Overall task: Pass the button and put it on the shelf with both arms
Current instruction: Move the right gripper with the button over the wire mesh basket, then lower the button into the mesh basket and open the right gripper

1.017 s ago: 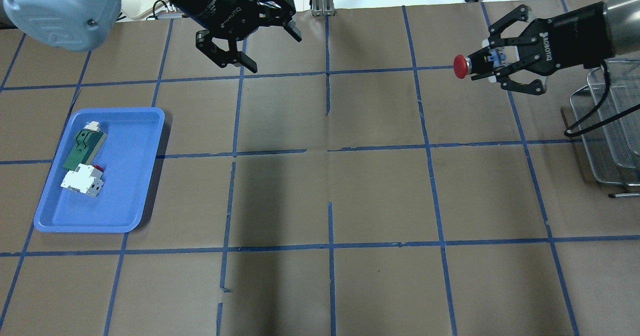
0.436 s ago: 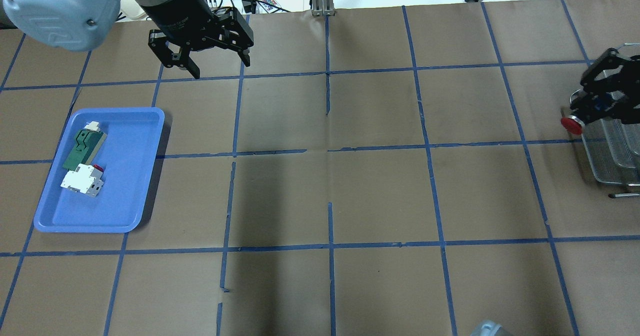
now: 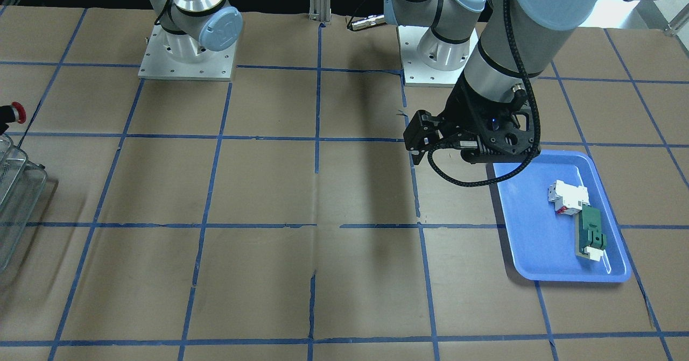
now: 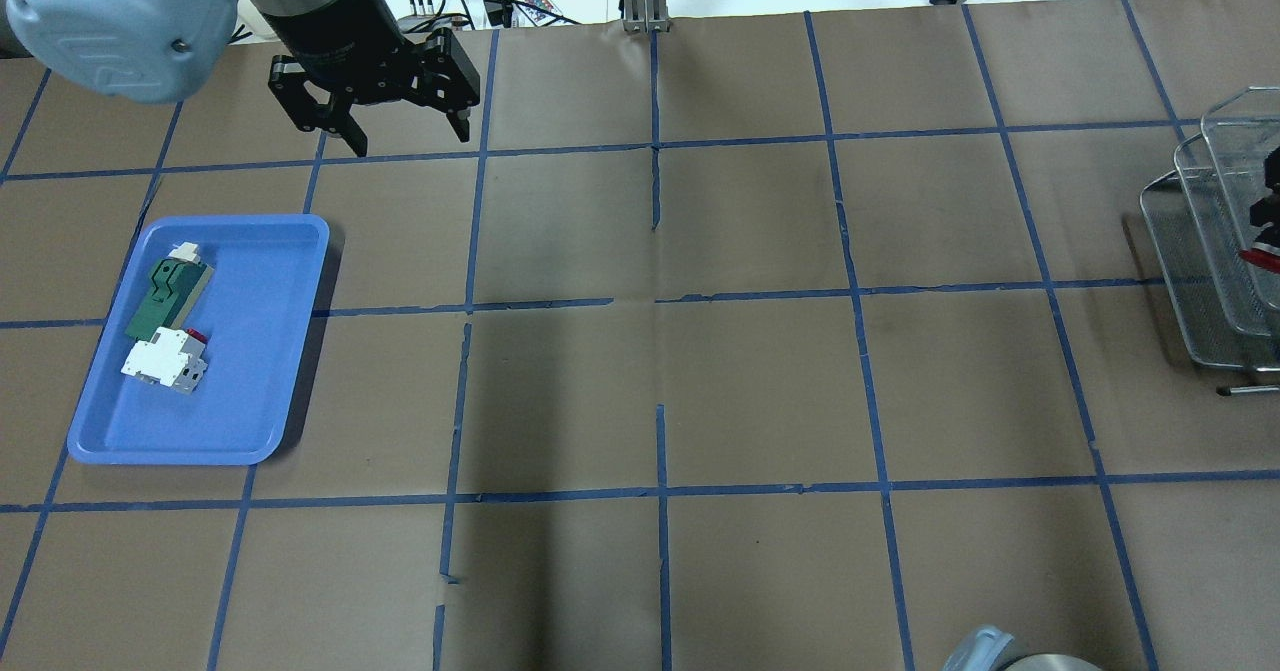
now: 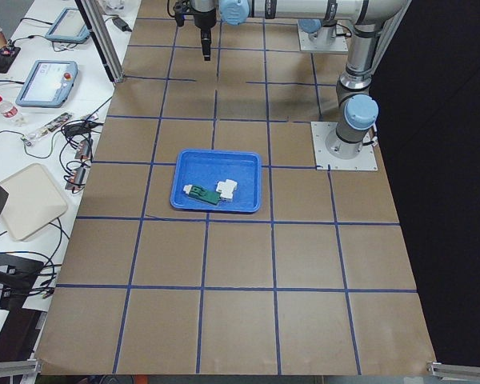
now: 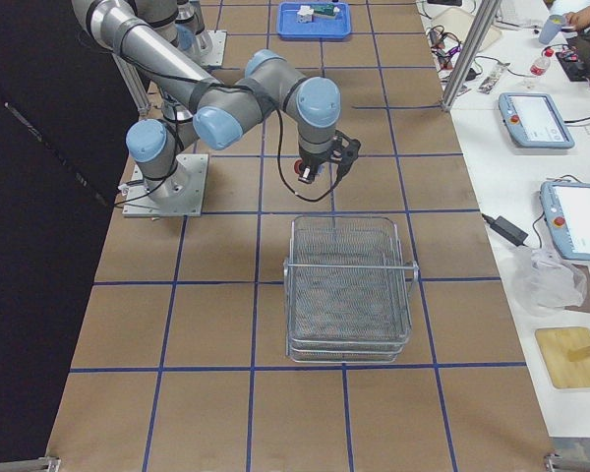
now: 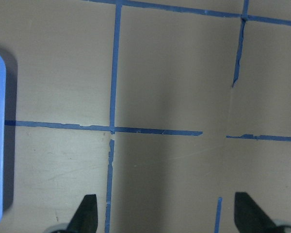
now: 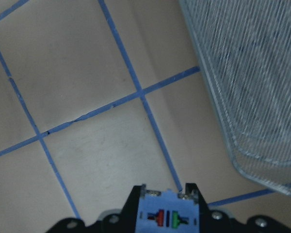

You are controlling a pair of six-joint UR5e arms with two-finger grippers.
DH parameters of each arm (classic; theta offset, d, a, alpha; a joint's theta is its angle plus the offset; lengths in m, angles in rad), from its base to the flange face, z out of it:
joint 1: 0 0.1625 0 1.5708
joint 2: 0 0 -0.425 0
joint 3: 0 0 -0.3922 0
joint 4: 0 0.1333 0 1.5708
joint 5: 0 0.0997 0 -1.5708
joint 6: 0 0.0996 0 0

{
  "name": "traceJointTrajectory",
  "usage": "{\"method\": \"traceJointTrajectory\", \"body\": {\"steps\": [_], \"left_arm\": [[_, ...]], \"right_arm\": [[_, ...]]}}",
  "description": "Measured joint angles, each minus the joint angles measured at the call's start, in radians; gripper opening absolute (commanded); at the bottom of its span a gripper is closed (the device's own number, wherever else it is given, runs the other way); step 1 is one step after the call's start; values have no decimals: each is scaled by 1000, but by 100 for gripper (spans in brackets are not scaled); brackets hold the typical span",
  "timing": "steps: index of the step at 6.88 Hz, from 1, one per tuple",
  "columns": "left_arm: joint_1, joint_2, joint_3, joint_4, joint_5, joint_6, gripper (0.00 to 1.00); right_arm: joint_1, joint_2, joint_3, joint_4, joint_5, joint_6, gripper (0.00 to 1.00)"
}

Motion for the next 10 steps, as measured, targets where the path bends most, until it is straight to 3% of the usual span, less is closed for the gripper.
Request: {"method": "traceJointTrajectory", "body": {"steps": [3, 4, 5, 6, 8, 10], "left_arm": [[33, 10, 1, 1, 37, 50, 100], [38, 13, 0, 0, 40, 55, 100], [40, 14, 0, -1, 42, 64, 100], [41, 15, 0, -2, 43, 70, 100], [41, 15, 0, -3, 44, 76, 100], [41, 16, 0, -4, 44, 78, 100]], "right_arm": [[-5, 181, -170, -24, -89, -128, 19], [-5, 213, -186, -35, -106, -160, 29], [-5, 231, -192, -44, -118, -175, 53], [-5, 247, -193, -51, -133, -180, 69], [-6, 268, -194, -75, -185, -183, 92], [-7, 273, -194, -80, -211, -184, 100]]}}
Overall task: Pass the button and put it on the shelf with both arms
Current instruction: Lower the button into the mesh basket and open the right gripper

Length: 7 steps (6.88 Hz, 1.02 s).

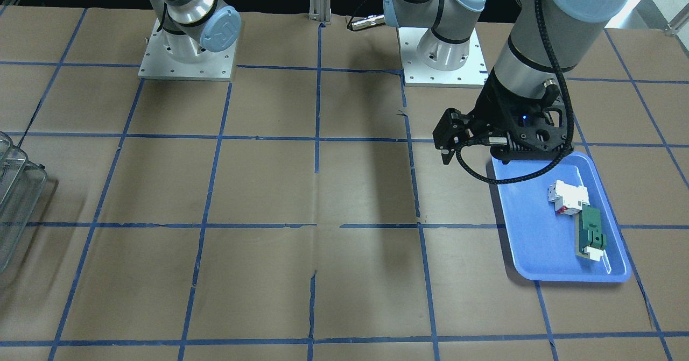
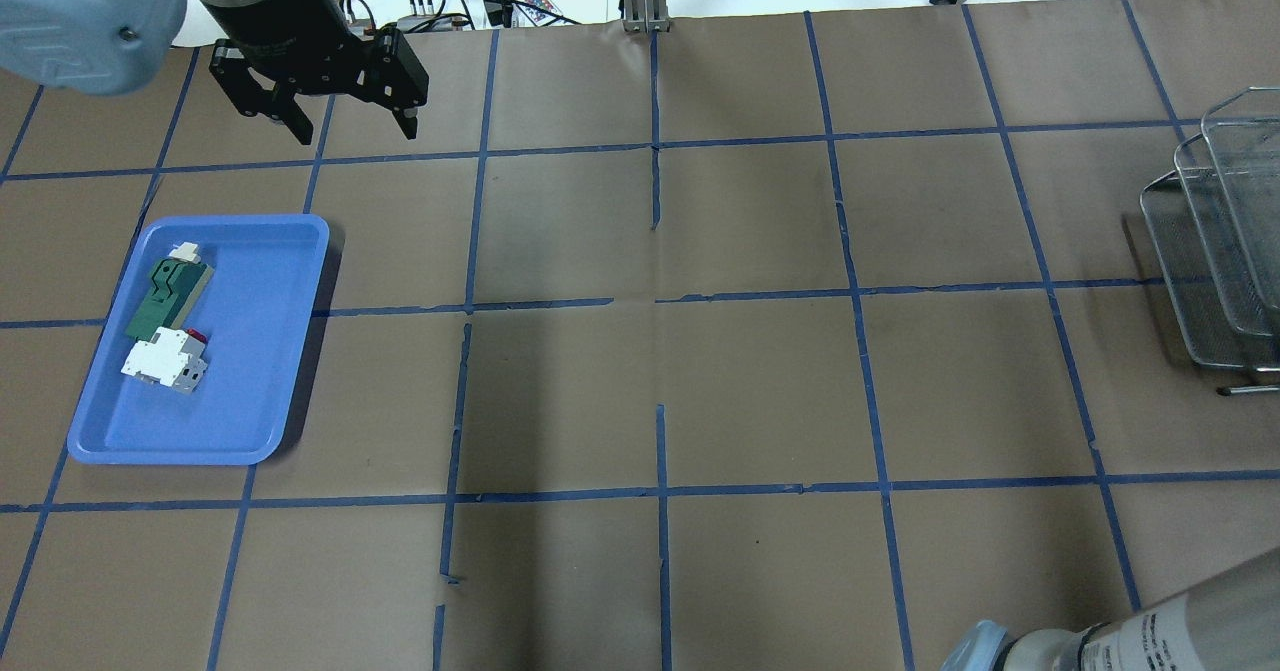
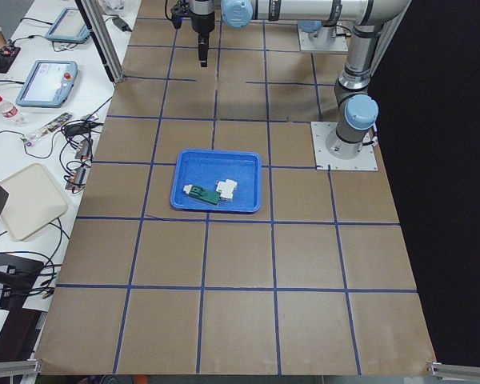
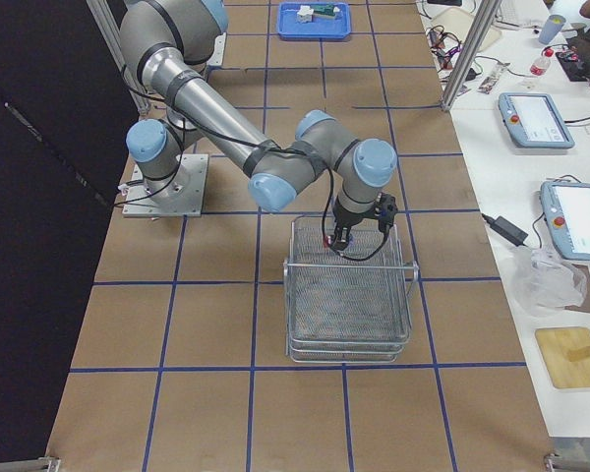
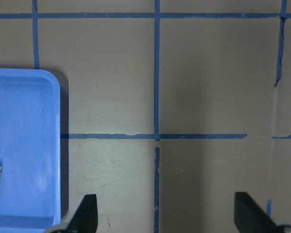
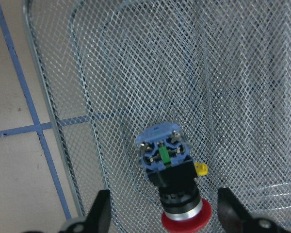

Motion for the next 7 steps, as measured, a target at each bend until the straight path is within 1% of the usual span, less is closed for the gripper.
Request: {"method": "traceJointTrajectory", "body": {"steps": [2, 3, 4, 5, 7], "left_arm": [[0, 1, 0, -4, -4, 1, 100], [-1, 2, 0, -5, -6, 2, 100], [-1, 3, 0, -7, -6, 2, 100], [-2, 4, 0, -8, -6, 2, 100], [-2, 8, 0, -10, -1, 2, 100]], "right_arm": [[0, -12, -1, 12, -4, -1, 100], [4, -40, -2, 29, -4, -1, 100], [17, -97, -1, 70, -2, 6, 100], [52, -156, 1, 115, 0, 39, 100], [217, -231, 10, 177, -5, 220, 100]]}}
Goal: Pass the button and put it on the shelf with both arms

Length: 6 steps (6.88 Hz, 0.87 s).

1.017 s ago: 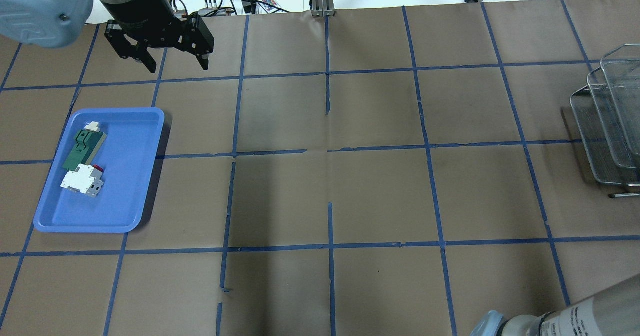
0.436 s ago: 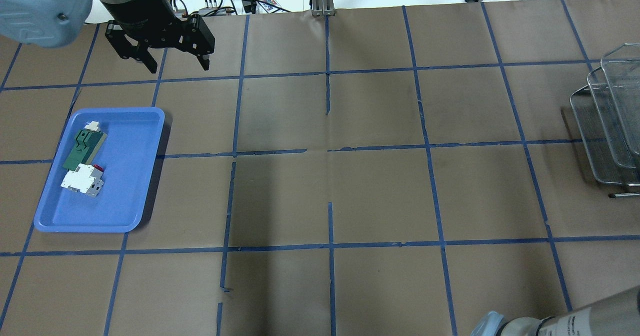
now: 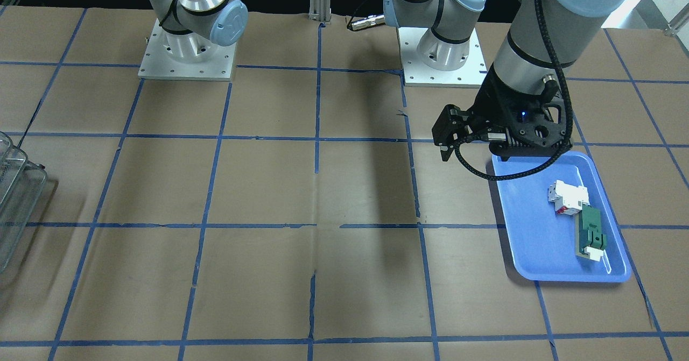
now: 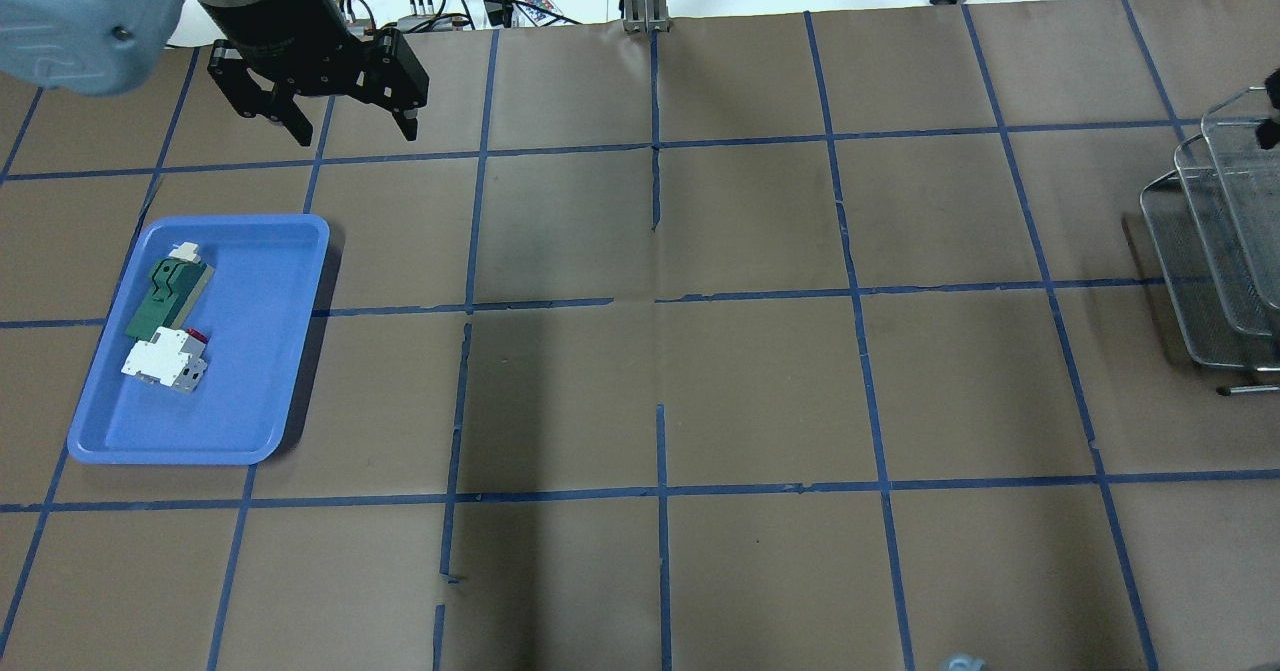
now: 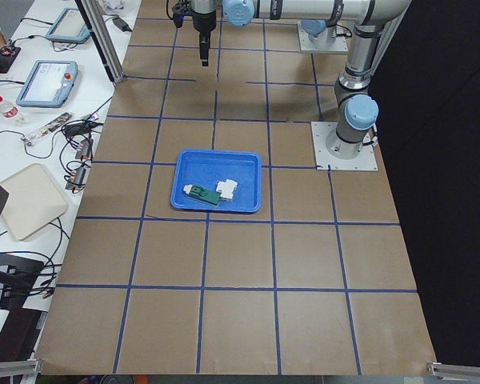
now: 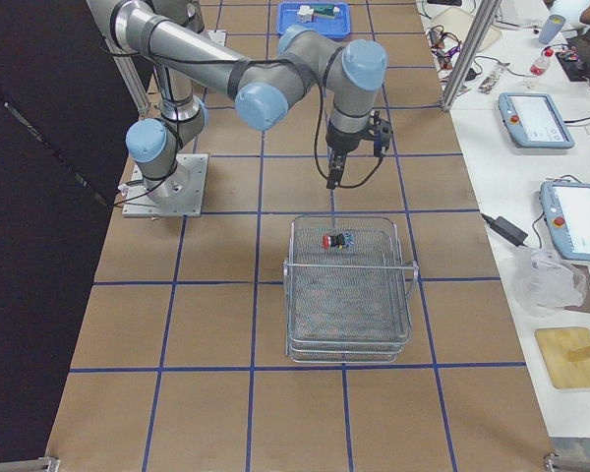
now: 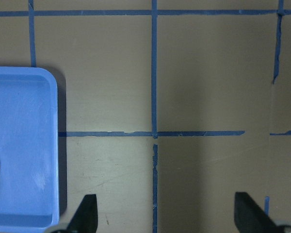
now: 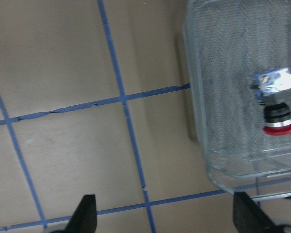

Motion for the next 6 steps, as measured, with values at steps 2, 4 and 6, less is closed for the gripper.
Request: {"method": "traceJointTrajectory", "body": {"steps": [2, 4, 6], "left_arm": [[-1, 10, 0, -8, 0, 0, 100], [-1, 17, -1, -23, 0, 0, 100], [0, 19, 0, -26, 0, 0, 100]], "right_arm": [[140, -46, 15, 53, 2, 144, 100], [266, -117, 84, 49, 6, 222, 100], [339, -150, 140, -3, 5, 258, 100]]}}
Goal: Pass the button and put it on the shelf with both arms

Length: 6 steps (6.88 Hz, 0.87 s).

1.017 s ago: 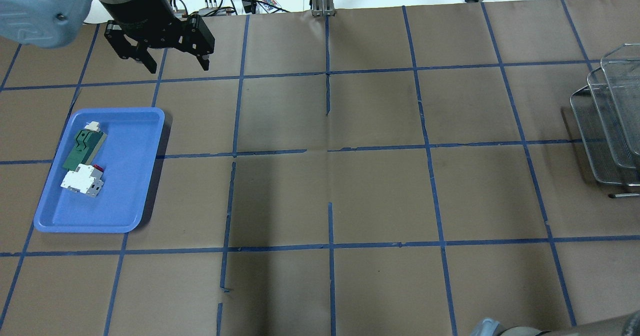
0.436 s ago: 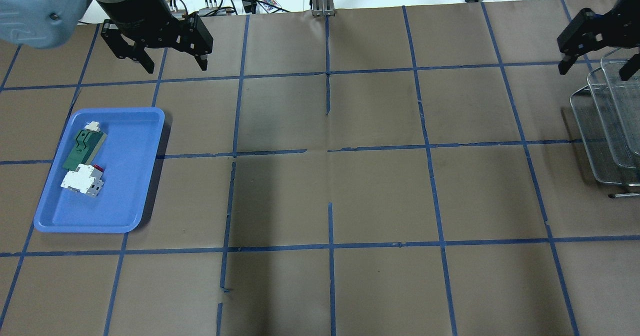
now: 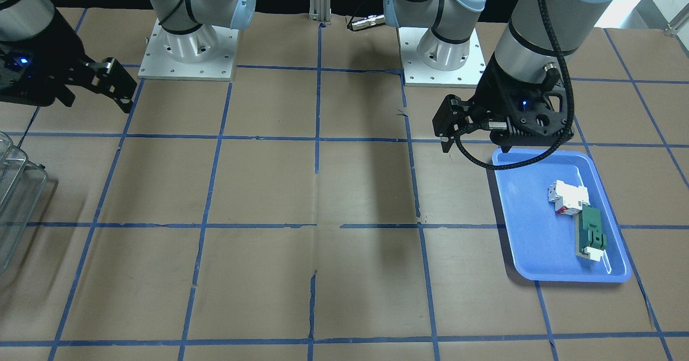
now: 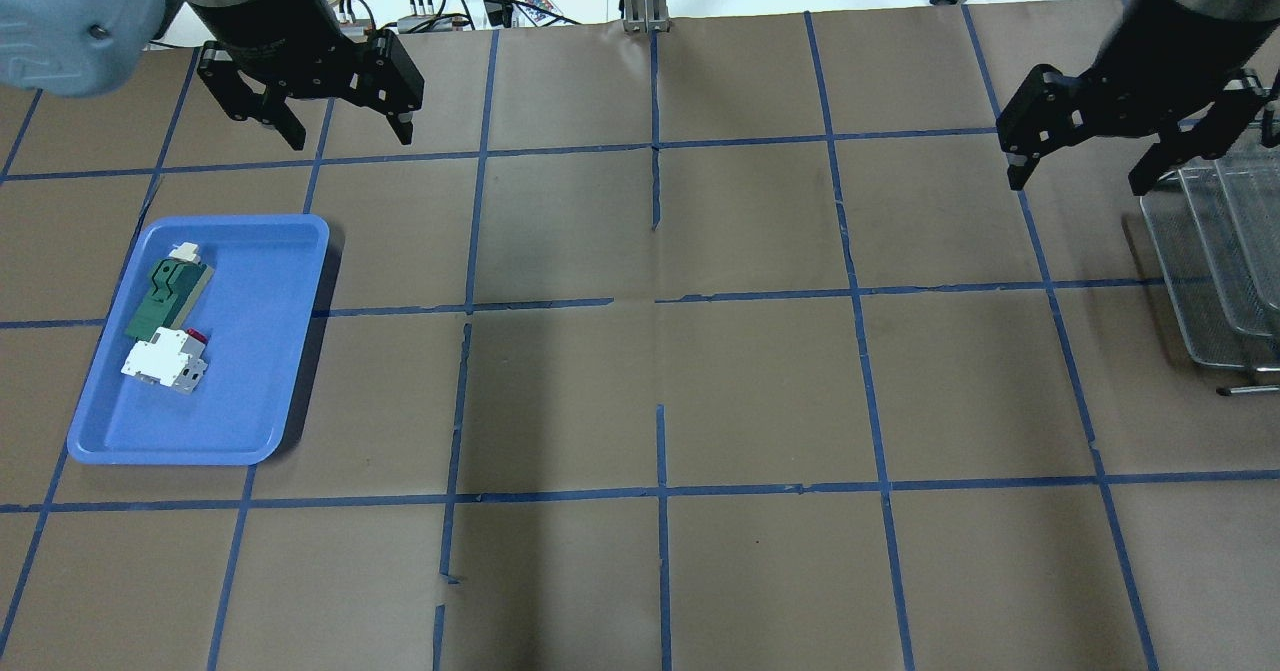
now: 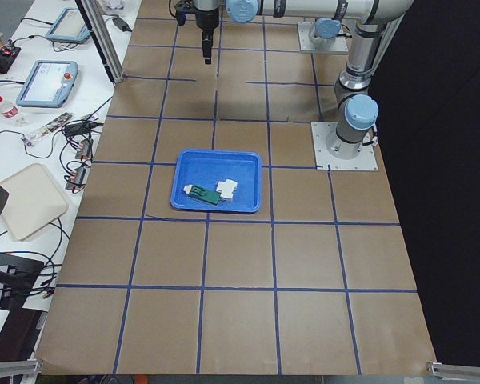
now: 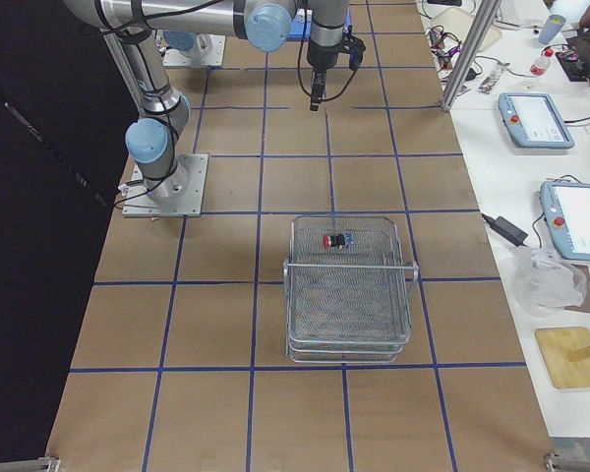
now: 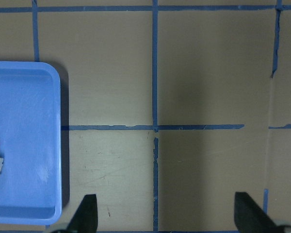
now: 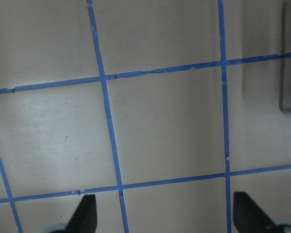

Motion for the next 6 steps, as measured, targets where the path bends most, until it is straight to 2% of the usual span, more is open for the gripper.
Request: {"method": "traceJointTrajectory", "body": {"steps": [4, 6], "left_arm": [[2, -1, 0, 1, 0, 0, 100], [1, -1, 0, 2, 0, 0, 100]], "right_arm": [[151, -2, 28, -27, 6, 173, 100], [182, -26, 61, -28, 12, 175, 100]]}}
